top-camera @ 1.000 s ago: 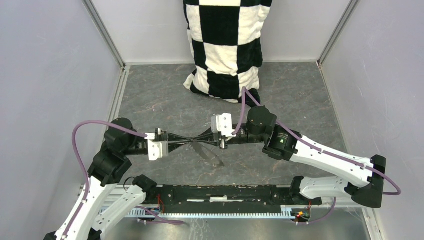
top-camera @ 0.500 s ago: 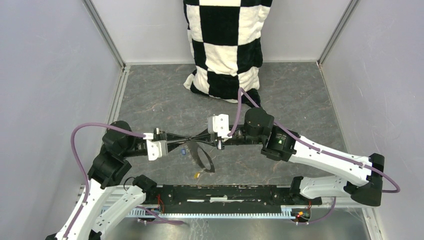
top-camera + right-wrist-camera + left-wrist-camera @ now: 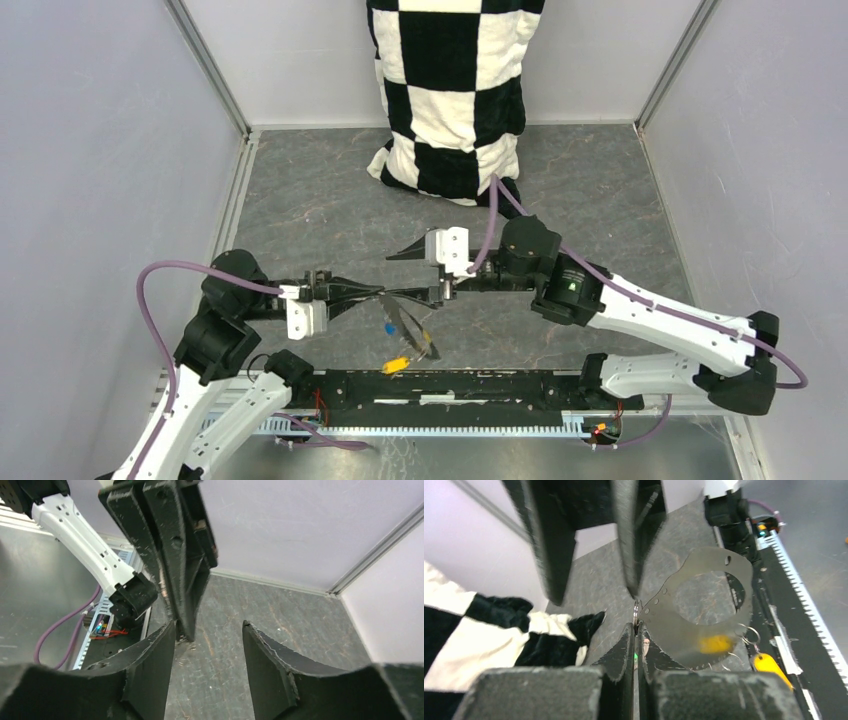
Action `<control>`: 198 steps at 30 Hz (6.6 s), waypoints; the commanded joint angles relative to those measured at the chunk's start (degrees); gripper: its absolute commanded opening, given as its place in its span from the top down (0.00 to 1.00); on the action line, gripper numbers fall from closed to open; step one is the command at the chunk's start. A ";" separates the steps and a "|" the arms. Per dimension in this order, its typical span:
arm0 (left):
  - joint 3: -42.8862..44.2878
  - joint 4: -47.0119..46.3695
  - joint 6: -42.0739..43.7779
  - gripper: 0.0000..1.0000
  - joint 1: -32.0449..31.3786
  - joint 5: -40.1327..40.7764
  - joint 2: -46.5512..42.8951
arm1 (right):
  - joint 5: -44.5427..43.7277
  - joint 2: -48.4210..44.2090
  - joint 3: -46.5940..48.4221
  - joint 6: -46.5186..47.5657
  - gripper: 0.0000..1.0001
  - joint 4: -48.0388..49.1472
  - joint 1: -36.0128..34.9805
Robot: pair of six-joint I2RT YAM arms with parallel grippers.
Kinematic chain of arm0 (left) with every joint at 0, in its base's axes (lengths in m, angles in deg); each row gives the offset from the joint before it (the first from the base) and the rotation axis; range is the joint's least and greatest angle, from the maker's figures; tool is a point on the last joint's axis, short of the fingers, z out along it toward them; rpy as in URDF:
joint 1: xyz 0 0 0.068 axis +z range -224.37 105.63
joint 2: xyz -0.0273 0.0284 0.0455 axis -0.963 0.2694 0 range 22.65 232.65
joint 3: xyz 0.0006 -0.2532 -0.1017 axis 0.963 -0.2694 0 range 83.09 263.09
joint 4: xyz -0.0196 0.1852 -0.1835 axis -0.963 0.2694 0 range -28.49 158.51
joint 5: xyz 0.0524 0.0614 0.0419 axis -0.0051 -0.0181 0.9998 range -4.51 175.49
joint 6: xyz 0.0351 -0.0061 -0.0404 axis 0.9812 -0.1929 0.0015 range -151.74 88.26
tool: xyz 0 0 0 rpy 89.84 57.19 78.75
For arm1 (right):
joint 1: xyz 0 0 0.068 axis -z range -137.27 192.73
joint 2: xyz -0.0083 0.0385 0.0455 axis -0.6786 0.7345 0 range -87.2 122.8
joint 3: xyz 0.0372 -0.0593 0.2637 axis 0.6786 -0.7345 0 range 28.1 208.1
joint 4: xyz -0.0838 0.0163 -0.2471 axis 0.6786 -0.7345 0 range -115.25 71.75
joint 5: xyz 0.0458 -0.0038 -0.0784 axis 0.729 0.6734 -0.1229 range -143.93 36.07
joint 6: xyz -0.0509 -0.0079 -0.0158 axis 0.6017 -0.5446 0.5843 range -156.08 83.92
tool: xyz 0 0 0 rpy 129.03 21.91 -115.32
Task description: Put the keys on the keyring
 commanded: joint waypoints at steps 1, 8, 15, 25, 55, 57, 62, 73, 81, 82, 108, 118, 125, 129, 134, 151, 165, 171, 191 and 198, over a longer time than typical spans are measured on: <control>2.70 1.87 5.75 0.98 -0.20 -9.39 1.16 | -3.06 -5.02 2.41 0.12 0.38 1.64 0.41; 7.06 8.53 14.03 0.98 -0.18 -15.64 3.34 | -16.75 -6.95 -0.52 0.88 0.32 -2.52 2.52; 9.45 6.99 15.35 0.98 -0.17 -21.88 3.12 | -19.17 -4.93 -11.03 -7.14 0.31 1.65 16.53; 11.33 -19.16 -11.62 0.98 -0.20 -27.40 3.73 | -16.07 -0.45 -24.25 -11.16 0.32 13.80 24.33; 8.29 0.82 4.81 0.98 -0.16 -17.49 1.38 | -5.56 23.76 -22.04 -0.10 0.33 11.46 31.27; 8.08 0.87 5.05 0.98 -0.17 -17.51 1.35 | -4.63 24.62 -21.82 0.93 0.36 10.33 31.27; 7.98 0.88 5.74 0.98 -0.13 -17.43 1.35 | -3.15 27.01 -21.34 -1.84 0.37 9.48 31.47; 8.27 1.17 5.83 0.98 -0.13 -17.24 1.07 | -5.73 31.19 -20.83 -4.55 0.39 12.01 32.36; 8.23 1.17 6.08 0.98 -0.20 -17.19 1.17 | -4.47 31.84 -20.41 -6.41 0.52 14.31 33.18; 8.23 1.16 6.12 0.98 -0.22 -17.24 1.15 | -3.96 31.96 -20.23 -6.50 0.55 14.46 33.31; 6.68 3.70 4.00 0.98 -0.26 -18.44 2.86 | 9.24 2.20 -37.32 -2.12 1.00 28.19 31.94; 4.02 -10.54 -9.44 0.98 -0.14 -22.17 5.82 | -1.12 -18.04 -23.55 13.11 1.00 5.44 15.49; 5.89 -9.99 -10.09 0.98 -0.21 -23.59 8.79 | -8.19 -15.96 -12.62 20.00 1.00 -1.01 2.95; 6.76 -10.00 -11.24 0.98 -0.14 -23.77 9.75 | -12.75 -12.81 -9.79 23.64 1.00 -4.43 -3.18; 7.09 -10.09 -11.52 0.98 -0.19 -23.07 10.03 | -15.66 -12.20 -9.27 25.04 1.00 -3.30 -7.70; 6.69 -4.01 -5.07 0.98 -0.12 -19.53 9.53 | -21.43 -12.85 -8.44 20.31 1.00 -0.75 -14.05; 5.29 -2.13 -3.20 0.98 -0.15 -17.08 8.29 | -22.96 -15.76 -8.96 17.27 1.00 -0.84 -14.81; 4.51 -5.61 -7.04 0.98 -0.20 -16.62 8.04 | -21.88 -14.57 -8.69 17.19 1.00 1.01 -15.35; 4.54 -5.51 -6.96 0.98 -0.13 -16.54 7.90 | -20.02 -12.94 -9.20 17.16 1.00 3.18 -17.20; 4.67 -6.22 -8.39 0.98 -0.19 -16.36 8.16 | -19.85 -13.06 -9.36 18.51 1.00 2.43 -17.59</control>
